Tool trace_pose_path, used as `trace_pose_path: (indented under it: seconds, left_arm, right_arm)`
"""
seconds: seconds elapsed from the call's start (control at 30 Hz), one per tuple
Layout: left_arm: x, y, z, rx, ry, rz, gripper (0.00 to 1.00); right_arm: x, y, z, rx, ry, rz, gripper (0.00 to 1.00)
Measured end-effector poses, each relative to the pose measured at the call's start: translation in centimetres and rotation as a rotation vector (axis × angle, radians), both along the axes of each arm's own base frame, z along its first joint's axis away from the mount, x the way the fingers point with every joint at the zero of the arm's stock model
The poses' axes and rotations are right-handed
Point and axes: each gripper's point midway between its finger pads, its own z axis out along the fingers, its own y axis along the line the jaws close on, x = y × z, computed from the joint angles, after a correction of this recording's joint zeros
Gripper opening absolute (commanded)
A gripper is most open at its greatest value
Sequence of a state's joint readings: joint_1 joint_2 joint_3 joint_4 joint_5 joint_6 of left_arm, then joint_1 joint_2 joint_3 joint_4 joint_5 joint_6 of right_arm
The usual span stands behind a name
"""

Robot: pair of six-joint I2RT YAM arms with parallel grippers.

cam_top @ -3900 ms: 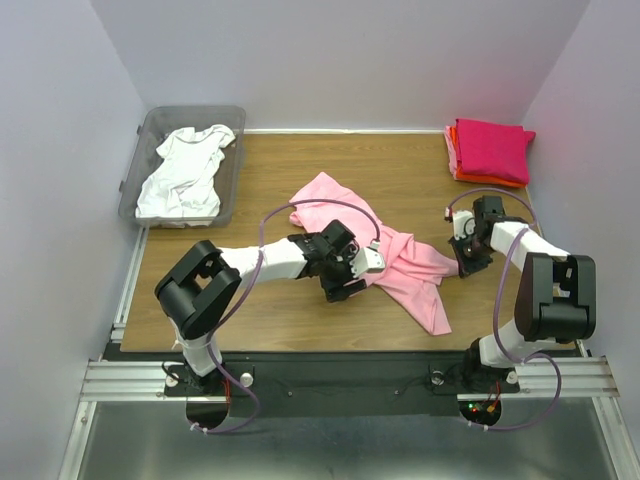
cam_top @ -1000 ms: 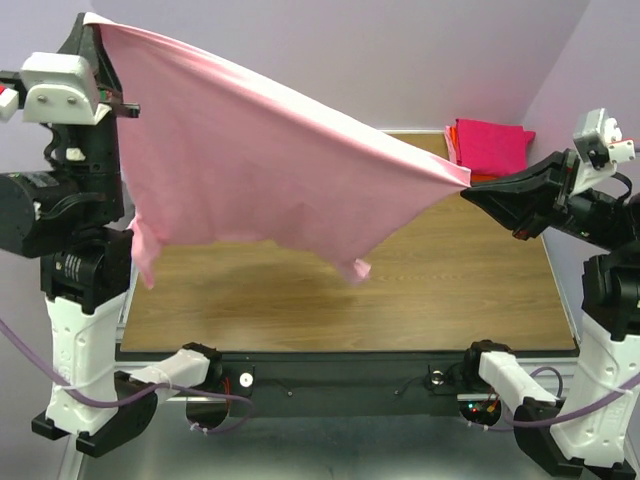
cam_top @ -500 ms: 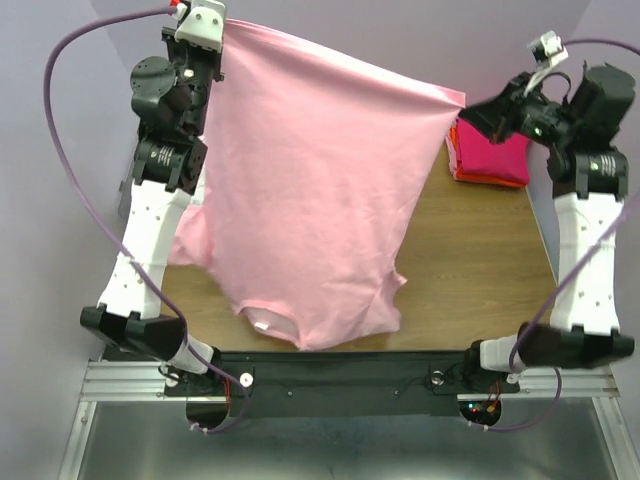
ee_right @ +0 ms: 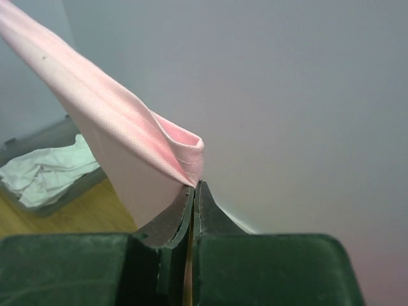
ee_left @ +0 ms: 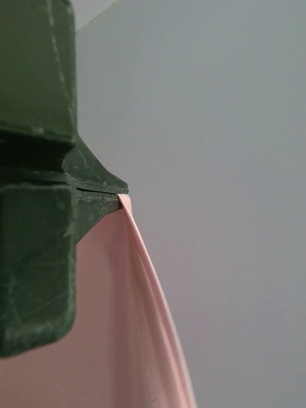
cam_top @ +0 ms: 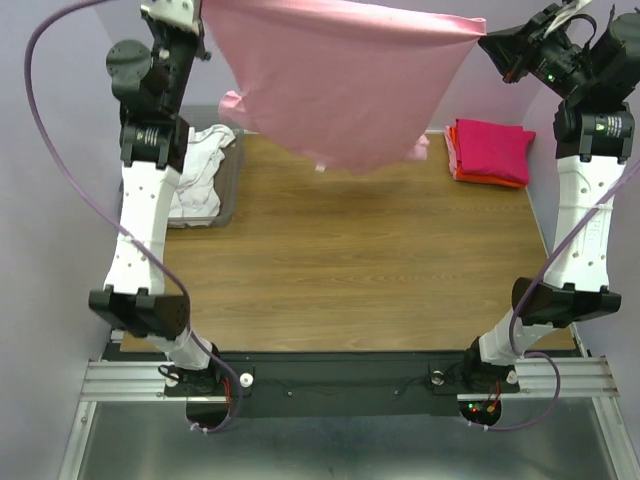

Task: Fold and stack the t-shirts
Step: Flatten the tshirt out

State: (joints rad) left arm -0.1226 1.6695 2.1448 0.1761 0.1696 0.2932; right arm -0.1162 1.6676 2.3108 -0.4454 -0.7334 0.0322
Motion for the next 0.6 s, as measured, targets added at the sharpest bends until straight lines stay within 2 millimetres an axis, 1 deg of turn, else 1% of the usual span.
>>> trace_pose_path:
  seconds: [0.03, 0.07, 0.1, 0.13, 0.17, 0.2, 0.23, 0.27, 0.3, 0.33, 0.37, 0.4, 0.43, 0.47, 0.5, 0.53, 0.57, 0.6]
  left_arm:
    - [-0.9, -0.2, -0.9, 0.018, 0.009, -0.015, 0.0]
    - [-1.7, -0.3, -1.8, 0.037, 0.023, -0.023, 0.0]
    - [-2.6, -0.4, -3.5, 0.064, 0.049, -0.038, 0.0]
    - [-3.5, -0.5, -5.0, 0.09, 0.058, -0.044, 0.0]
    - [-4.0, -0.8, -7.9, 0.127, 0.102, -0.058, 0.0]
    - [-5.2, -1.0, -10.3, 0.163, 0.135, -0.074, 0.0]
    - [-6.0, -1.2, -12.8, 0.196, 0.172, -0.091, 0.0]
    - [-6.6, -1.4, -15.5, 0.229, 0.208, -0.108, 0.0]
    - [-7.4, -1.9, -19.4, 0.273, 0.275, -0.142, 0.0]
    - [-7.7, -2.1, -21.4, 0.292, 0.313, -0.158, 0.0]
    - [-8.3, -2.8, -24.9, 0.331, 0.377, -0.199, 0.0]
    - [-8.9, -3.4, -27.4, 0.362, 0.426, -0.231, 0.0]
    - [-9.7, -4.0, -30.3, 0.397, 0.486, -0.269, 0.0]
    - [-10.6, -4.7, -32.5, 0.436, 0.531, -0.301, 0.0]
    - [-12.2, -6.2, -35.3, 0.489, 0.589, -0.367, 0.0]
    - [-13.5, -7.4, -37.0, 0.532, 0.62, -0.413, 0.0]
    - [-15.8, -9.4, -39.1, 0.597, 0.65, -0.494, 0.0]
    - [-17.1, -10.3, -40.3, 0.634, 0.665, -0.54, 0.0]
  right_arm:
    - [-0.2, -0.1, 0.5, -0.01, -0.027, -0.007, 0.01]
    - [-0.2, -0.2, 0.4, -0.022, -0.042, -0.011, 0.01]
    - [-0.2, -0.2, 0.0, -0.036, -0.046, -0.015, 0.01]
    - [0.1, -0.4, -1.2, -0.057, -0.042, -0.019, 0.01]
    - [0.3, -0.4, -2.4, -0.068, -0.023, -0.02, 0.01]
    - [0.7, -0.5, -4.4, -0.088, 0.007, -0.02, 0.01]
    - [1.1, -0.7, -6.6, -0.107, 0.041, -0.019, 0.01]
    - [1.6, -0.9, -9.3, -0.128, 0.078, -0.02, 0.01]
    - [1.7, -1.0, -12.0, -0.148, 0.125, -0.018, 0.01]
    - [1.8, -1.2, -16.0, -0.168, 0.2, -0.015, 0.01]
    - [1.8, -1.4, -18.5, -0.188, 0.238, -0.019, 0.01]
    - [1.4, -1.7, -22.3, -0.211, 0.306, -0.022, 0.01]
    - [0.9, -1.9, -24.7, -0.23, 0.352, -0.031, 0.01]
    - [-0.2, -2.4, -28.4, -0.268, 0.415, -0.041, 0.01]
    - [-1.2, -2.7, -30.4, -0.293, 0.442, -0.05, 0.0]
    - [-2.5, -3.0, -32.5, -0.32, 0.48, -0.055, 0.01]
    - [-3.8, -3.2, -34.0, -0.354, 0.496, -0.059, 0.01]
    - [-5.2, -3.5, -35.2, -0.39, 0.506, -0.064, 0.01]
